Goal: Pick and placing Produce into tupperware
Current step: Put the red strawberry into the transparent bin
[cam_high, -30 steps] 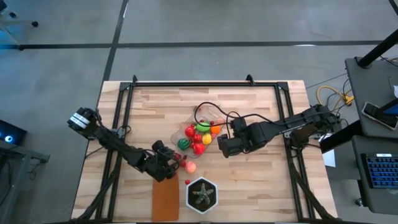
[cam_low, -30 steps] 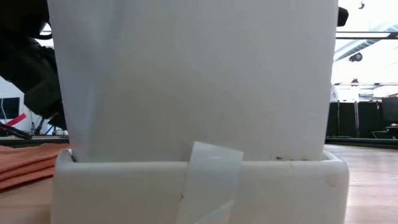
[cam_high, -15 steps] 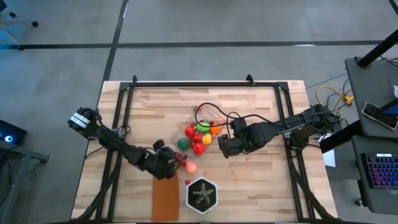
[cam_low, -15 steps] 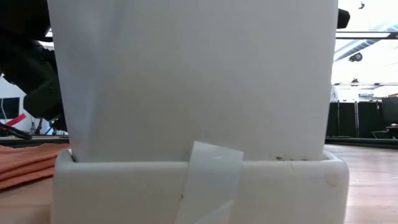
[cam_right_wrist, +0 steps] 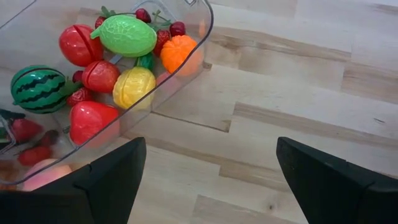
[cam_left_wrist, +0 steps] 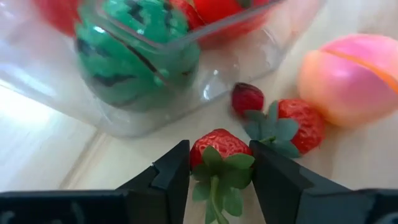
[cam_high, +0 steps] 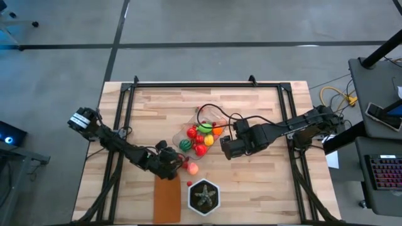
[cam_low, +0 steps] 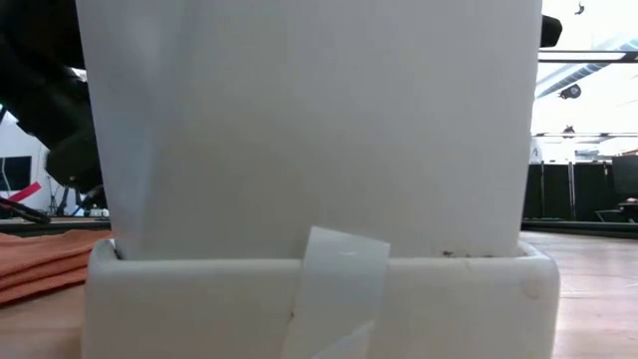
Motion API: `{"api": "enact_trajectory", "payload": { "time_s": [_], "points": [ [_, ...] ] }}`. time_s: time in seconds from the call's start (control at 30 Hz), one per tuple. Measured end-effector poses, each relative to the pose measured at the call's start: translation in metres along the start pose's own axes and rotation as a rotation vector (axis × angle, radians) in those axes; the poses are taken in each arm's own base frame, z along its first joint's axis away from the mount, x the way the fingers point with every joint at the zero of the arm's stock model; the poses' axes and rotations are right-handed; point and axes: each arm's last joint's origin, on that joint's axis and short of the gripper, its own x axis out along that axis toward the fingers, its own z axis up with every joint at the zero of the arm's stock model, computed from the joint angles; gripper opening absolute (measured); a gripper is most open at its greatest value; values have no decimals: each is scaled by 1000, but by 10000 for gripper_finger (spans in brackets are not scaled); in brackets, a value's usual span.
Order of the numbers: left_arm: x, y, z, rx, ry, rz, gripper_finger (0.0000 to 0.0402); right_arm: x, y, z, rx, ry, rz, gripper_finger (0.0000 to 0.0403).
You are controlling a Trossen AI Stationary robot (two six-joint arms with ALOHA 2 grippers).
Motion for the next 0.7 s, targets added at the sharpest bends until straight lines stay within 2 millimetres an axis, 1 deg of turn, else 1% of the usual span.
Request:
{"api": "enact_trajectory", "payload": {
  "time_s": [0.17, 0.33, 0.57, 0.7],
  "points": [
    [-13, 6, 4, 6, 39, -12, 133, 0, 0, 0, 0, 0, 1, 352],
    [-43, 21, 17, 4, 25, -3, 133, 0, 0, 0, -7, 0, 1, 352],
    [-96, 40, 47, -134, -140, -158, 133, -1, 0, -1, -28, 4, 6, 352],
    [-117, 47, 63, -204, -280, -211, 132, -4, 1, 0, -40, 4, 34, 352]
  ]
}}
